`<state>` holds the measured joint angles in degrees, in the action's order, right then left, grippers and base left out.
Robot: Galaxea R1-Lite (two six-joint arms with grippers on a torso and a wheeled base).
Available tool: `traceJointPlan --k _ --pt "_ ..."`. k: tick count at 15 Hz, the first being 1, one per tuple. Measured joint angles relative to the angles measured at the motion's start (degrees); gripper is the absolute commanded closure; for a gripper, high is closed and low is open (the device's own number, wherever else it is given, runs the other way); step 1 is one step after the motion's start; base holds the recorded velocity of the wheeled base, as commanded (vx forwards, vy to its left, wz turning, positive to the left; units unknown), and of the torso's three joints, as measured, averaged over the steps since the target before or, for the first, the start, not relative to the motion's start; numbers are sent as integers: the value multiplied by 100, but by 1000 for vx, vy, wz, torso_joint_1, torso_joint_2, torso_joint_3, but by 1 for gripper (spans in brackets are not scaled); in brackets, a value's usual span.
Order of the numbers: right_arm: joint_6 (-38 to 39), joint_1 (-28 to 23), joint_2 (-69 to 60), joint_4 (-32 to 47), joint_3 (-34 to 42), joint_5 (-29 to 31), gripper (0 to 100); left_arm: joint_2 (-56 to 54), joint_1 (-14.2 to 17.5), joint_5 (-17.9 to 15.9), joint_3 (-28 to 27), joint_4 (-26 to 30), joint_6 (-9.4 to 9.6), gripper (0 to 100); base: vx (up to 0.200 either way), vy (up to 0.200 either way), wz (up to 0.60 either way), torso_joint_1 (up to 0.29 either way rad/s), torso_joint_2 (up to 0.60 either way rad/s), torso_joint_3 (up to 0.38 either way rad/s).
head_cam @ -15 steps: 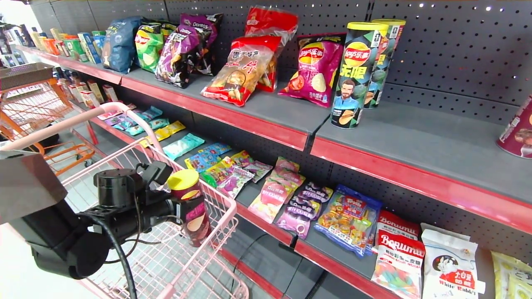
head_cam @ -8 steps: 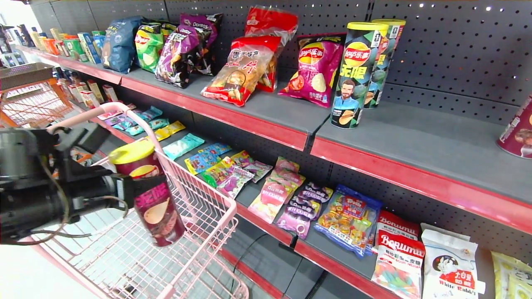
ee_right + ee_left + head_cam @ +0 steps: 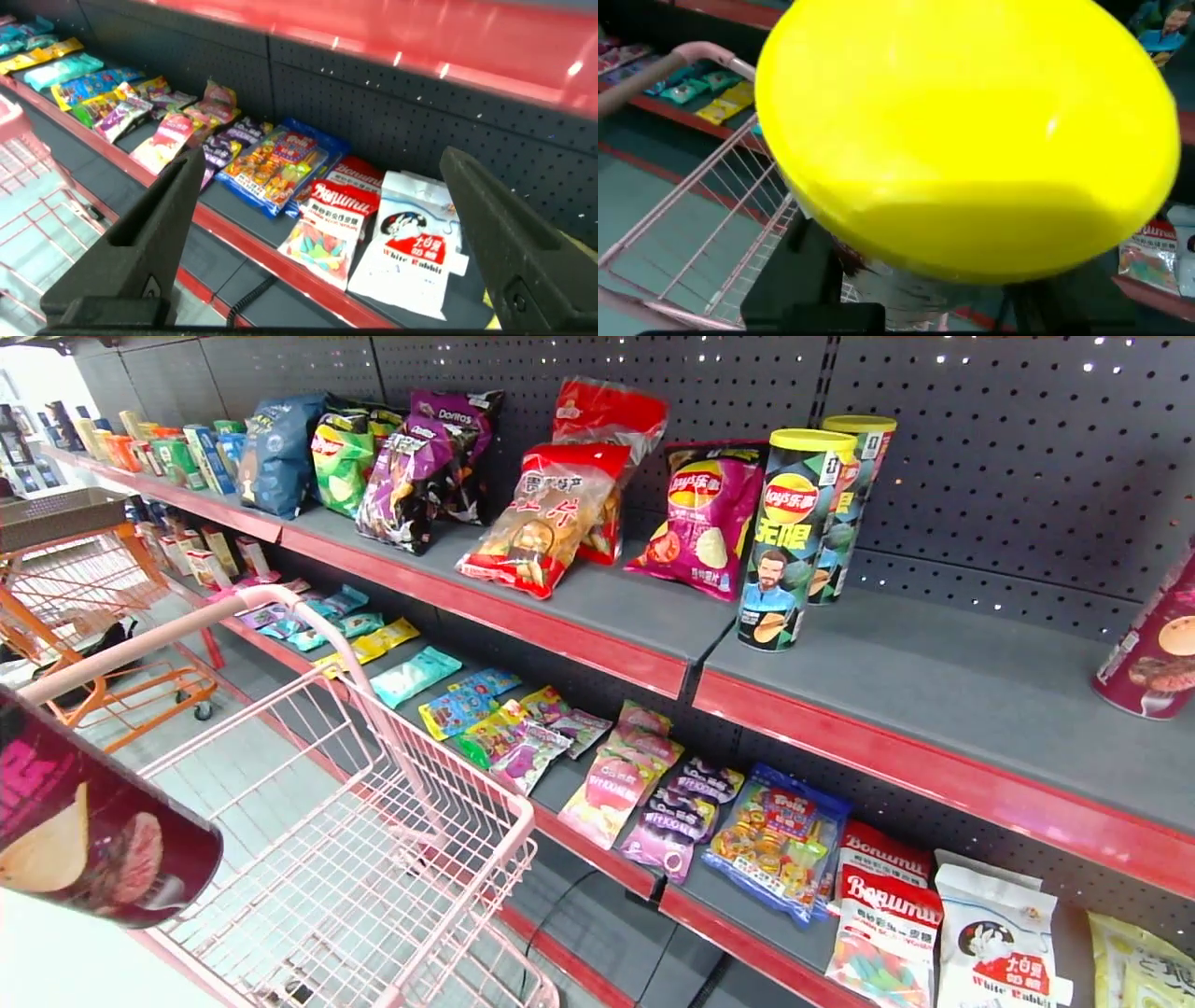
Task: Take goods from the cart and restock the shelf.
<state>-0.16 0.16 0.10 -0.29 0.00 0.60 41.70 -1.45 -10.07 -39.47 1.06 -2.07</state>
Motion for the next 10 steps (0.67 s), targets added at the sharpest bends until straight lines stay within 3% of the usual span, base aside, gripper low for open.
traceJointPlan --k 5,10 --pt "6 -2 0 5 0 2 0 -1095 22 4 491 24 52 100 0 0 0 226 -584 -353" --pt "13 2 0 5 0 0 0 -1648 22 33 642 496 52 100 0 0 0 185 -444 -257"
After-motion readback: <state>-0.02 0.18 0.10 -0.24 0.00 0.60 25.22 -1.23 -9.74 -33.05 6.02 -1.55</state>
